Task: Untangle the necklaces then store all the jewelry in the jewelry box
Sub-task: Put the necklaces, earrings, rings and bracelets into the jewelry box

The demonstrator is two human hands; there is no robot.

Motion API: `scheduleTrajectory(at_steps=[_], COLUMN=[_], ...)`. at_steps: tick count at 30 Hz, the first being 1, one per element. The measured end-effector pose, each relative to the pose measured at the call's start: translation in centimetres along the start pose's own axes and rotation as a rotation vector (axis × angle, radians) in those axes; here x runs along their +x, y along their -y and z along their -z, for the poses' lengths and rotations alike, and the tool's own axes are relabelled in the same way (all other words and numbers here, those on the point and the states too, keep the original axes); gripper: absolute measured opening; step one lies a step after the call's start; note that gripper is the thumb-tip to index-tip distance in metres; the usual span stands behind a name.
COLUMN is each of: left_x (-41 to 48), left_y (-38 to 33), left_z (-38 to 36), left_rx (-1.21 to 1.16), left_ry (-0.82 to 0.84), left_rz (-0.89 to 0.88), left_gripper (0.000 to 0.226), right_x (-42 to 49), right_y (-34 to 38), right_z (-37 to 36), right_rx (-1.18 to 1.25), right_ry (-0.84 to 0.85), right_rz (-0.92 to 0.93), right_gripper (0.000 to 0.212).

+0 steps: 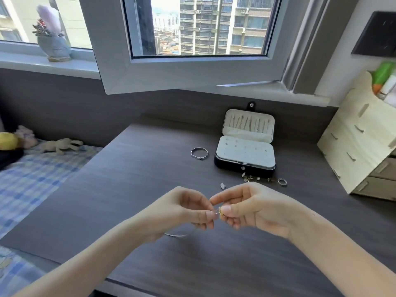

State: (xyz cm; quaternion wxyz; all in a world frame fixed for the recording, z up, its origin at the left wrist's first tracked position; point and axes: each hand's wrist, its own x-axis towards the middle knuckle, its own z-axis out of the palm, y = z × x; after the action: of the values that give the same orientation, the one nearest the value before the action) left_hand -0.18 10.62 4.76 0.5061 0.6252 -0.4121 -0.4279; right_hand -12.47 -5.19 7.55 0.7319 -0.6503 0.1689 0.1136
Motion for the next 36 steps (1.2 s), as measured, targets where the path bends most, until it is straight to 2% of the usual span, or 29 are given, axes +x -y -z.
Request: scheduleTrajectory(at_steps=[4, 10, 13, 16, 19, 21, 23, 26, 32, 36], left_x=[0.9, 1.6, 1.8, 1.9, 2.1, 2.3, 2.5, 2.8, 3.0, 3.4], left_y=[0.1, -0.5, -0.9, -1.0, -0.4, 0.2, 0.8, 1.5, 2.0, 1.9], left_z=[-1.3, -2.7, -3.0, -3.3, -3.5, -3.2, -2.6, -1.4, 0.6, 1.6], left_rx=[0.008, -0.181, -0.243, -0.197, -0.038, 0.004, 0.017, 0.015, -0.408, -0.679], left_ry=[-0.144, -0.245, -0.316, -0.367, -0.401, -0.427, -0.439, -0.448, -0.420, -0.372], left_rz=[-0.027, -0.050, -0.094, -0.133, -0.181, -0.172, -0.146, -0.097, 0.106, 0.162], left_gripper=[0.010, 0.007, 0.005, 0.008, 0.008, 0.016, 0.014, 0.010, 0.009, 0.006], right_x=[-0.8, -1.9, -2.3, -2.5, -2.6, -2.8, -3.2, -3.7, -5.0, -5.6], right_y=[0.3, 1.0, 1.2, 1.1, 0.9, 0.9, 0.9, 0.9, 0.7, -0.2], right_z=[0.5, 0.8, 0.9, 1.0, 1.5, 1.9, 2.4, 3.3, 4.9, 6.2], right_rx=[0.013, -0.081, -0.080, 0.015, 0.120, 0.209, 0.306, 0.399, 0.387, 0.339], right_ry=[-0.033, -0.124, -0.118, -0.047, 0.037, 0.148, 0.270, 0.405, 0.557, 0.539], right_rz=[0.009, 0.088, 0.078, 0.004, -0.053, -0.062, -0.059, -0.028, 0.090, 0.093], right_gripper=[0.040, 0.040, 0.043, 0.039, 0.034, 0.041, 0.046, 0.032, 0.018, 0.017])
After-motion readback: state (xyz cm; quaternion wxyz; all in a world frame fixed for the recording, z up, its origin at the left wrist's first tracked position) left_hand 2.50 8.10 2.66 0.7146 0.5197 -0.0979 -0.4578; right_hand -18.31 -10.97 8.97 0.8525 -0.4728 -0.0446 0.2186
